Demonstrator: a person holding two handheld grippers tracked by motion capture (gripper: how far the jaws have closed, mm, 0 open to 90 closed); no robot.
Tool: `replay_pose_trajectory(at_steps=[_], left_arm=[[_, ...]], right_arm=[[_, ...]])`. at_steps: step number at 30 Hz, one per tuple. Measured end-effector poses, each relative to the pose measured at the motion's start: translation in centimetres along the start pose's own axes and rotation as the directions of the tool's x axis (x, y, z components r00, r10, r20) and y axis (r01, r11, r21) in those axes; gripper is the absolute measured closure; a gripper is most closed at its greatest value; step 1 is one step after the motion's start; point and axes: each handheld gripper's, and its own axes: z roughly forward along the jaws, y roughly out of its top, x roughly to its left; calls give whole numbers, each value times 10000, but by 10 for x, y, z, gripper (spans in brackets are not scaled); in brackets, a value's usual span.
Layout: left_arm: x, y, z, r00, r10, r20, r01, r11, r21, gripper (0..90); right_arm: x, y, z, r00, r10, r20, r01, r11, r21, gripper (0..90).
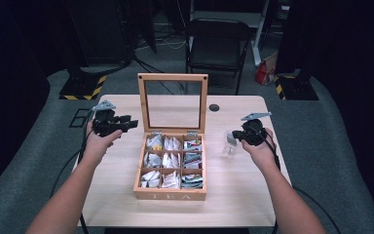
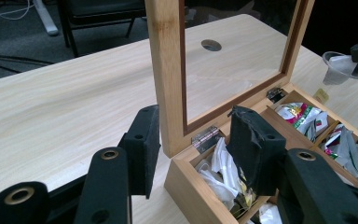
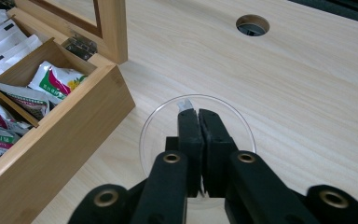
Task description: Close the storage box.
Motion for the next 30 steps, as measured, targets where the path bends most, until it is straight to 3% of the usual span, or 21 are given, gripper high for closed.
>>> replay_pose_trajectory(at_steps=[6,7,20,30], left_arm=[[1,0,-2,10000,-47,0,47,10000,-11,532],[1,0,-2,10000,-47,5,47,10000,-31,532],[1,0,-3,10000,-41,0,41,10000,-25,526],[2,-1,-2,9999,-78,110,77,9999,129,511]], right_arm=[[1,3,-4,9997,255,65,-255,9997,8,821],[0,3,-4,10000,47,7,-47,9999,-97,812],[22,30,-6,9979,-536,-357,528,9984,-213,677],[34,45,-3,9942,-657,-846,620,9970,-458,603]])
